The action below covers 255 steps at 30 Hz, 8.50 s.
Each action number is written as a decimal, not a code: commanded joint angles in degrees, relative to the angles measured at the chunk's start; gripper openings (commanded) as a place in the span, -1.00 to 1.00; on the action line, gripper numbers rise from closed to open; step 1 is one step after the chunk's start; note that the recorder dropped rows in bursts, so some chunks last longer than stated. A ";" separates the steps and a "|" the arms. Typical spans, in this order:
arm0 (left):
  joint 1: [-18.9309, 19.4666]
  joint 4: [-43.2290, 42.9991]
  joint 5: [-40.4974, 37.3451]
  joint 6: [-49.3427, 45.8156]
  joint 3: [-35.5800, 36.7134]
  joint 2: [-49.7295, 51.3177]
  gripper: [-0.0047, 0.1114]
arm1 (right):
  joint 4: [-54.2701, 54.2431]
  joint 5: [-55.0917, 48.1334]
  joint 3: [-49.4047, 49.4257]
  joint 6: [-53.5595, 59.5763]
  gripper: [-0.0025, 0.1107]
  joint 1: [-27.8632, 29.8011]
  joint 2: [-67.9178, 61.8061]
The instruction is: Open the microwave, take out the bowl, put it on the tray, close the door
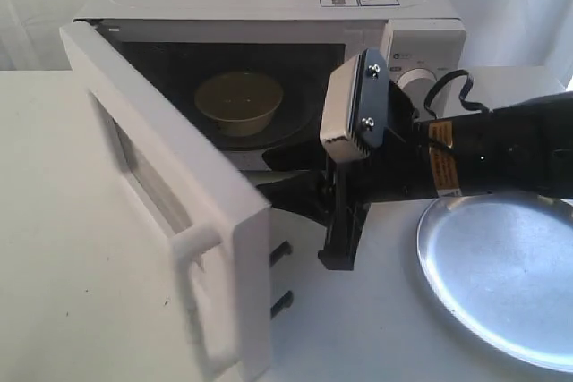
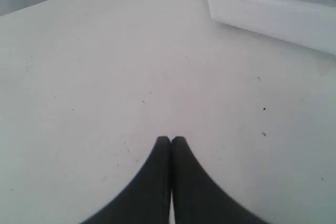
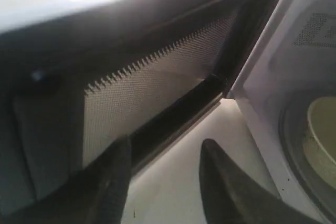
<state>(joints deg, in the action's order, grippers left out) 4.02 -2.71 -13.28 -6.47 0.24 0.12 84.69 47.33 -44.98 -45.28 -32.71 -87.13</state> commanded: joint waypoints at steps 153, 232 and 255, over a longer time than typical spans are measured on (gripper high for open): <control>-0.08 0.15 -0.05 0.24 -0.24 -0.12 -0.92 | -2.00 -117.29 -51.55 11.87 -0.96 -32.37 -32.34; -0.08 0.15 -0.05 0.24 -0.24 -0.12 -0.92 | -84.69 -51.17 44.98 16.66 -0.96 18.86 87.13; -0.08 0.15 -0.05 0.24 -0.24 -0.12 -0.92 | -82.77 -65.22 44.98 43.93 -0.96 19.11 87.13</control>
<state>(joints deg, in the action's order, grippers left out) 4.02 -2.77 -13.33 -6.58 0.24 0.12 0.44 -17.98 -0.23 -15.21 -14.33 -0.37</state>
